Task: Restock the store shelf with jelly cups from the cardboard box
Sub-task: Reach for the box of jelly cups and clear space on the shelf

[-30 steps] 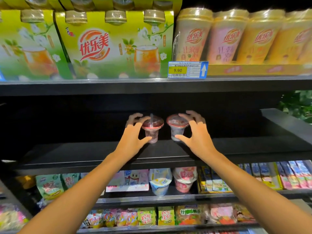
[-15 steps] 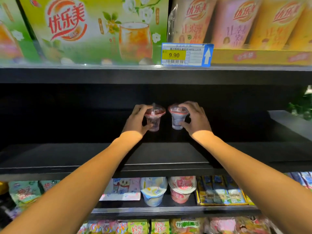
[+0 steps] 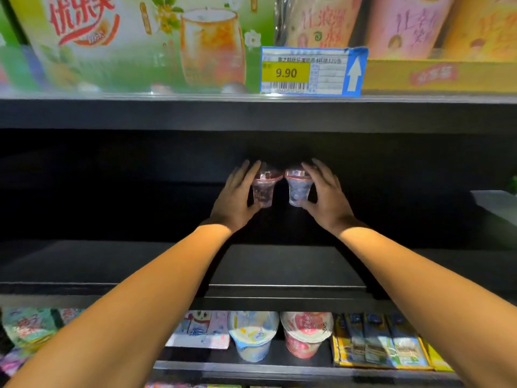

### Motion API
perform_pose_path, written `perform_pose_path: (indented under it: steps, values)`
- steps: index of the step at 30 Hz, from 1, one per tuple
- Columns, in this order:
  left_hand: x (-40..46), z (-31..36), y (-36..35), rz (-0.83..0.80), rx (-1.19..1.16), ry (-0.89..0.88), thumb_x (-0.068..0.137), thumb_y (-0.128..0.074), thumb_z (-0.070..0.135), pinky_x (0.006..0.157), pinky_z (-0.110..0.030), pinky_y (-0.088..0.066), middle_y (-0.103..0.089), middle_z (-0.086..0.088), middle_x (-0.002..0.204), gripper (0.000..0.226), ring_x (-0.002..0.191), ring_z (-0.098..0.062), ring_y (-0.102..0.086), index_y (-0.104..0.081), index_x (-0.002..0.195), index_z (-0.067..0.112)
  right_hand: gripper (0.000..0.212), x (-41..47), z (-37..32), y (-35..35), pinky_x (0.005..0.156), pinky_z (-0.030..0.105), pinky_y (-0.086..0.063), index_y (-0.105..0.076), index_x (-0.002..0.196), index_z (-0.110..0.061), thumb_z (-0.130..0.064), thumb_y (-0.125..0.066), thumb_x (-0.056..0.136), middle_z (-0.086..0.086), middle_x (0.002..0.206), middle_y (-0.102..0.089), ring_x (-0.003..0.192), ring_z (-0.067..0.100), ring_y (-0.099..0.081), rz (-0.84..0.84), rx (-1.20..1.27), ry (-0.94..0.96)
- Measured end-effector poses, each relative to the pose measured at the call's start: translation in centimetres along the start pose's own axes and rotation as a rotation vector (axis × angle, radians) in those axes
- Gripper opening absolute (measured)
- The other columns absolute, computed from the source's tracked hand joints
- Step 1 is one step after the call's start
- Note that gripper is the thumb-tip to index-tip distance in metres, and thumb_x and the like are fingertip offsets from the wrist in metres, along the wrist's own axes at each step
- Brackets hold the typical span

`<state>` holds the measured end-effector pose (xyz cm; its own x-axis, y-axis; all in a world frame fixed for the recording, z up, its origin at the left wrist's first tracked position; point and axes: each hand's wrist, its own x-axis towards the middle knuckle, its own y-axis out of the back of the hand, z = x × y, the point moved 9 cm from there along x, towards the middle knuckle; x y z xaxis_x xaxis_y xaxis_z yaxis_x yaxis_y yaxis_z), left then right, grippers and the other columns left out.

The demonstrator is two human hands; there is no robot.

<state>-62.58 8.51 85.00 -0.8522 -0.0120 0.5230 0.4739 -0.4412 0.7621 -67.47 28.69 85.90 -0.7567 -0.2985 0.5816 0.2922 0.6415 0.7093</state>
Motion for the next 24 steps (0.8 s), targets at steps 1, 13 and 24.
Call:
perform_pose_path:
  steps: [1,13,24]
  values:
    - [-0.5,0.2,0.2,-0.031,0.036,-0.006,0.085,-0.077,0.029,0.122,-0.051,-0.017,0.0,0.003,0.169,0.105,0.155,-0.028,-0.003,-0.004,0.16,0.035,0.096,-0.5,-0.1,0.0,0.117,0.04,-0.027,-0.025,0.16,-0.029,-0.018,-0.081,0.083,-0.002,0.169,-0.011,0.154,0.028,-0.015,-0.034,-0.016,0.005]
    - [-10.6,2.8,8.5,-0.251,0.267,-0.09,0.1,-0.038,0.06,0.125,-0.047,-0.014,-0.006,0.006,0.169,0.07,0.156,-0.022,0.0,-0.016,0.161,0.032,0.064,-10.0,-8.0,6.7,0.113,0.043,-0.039,-0.04,0.153,-0.023,-0.054,-0.053,0.098,0.006,0.152,-0.048,0.142,0.03,-0.039,-0.167,-0.146,-0.068]
    - [-29.9,1.6,10.2,-0.257,0.214,-0.351,0.099,-0.035,0.058,0.122,-0.052,-0.024,-0.034,-0.007,0.161,0.068,0.15,-0.034,-0.026,-0.045,0.151,0.016,0.057,-29.4,-19.3,1.9,0.118,0.036,-0.035,-0.056,0.143,-0.014,-0.046,-0.058,0.096,0.005,0.146,-0.056,0.138,0.025,-0.049,-0.157,-0.092,0.056]
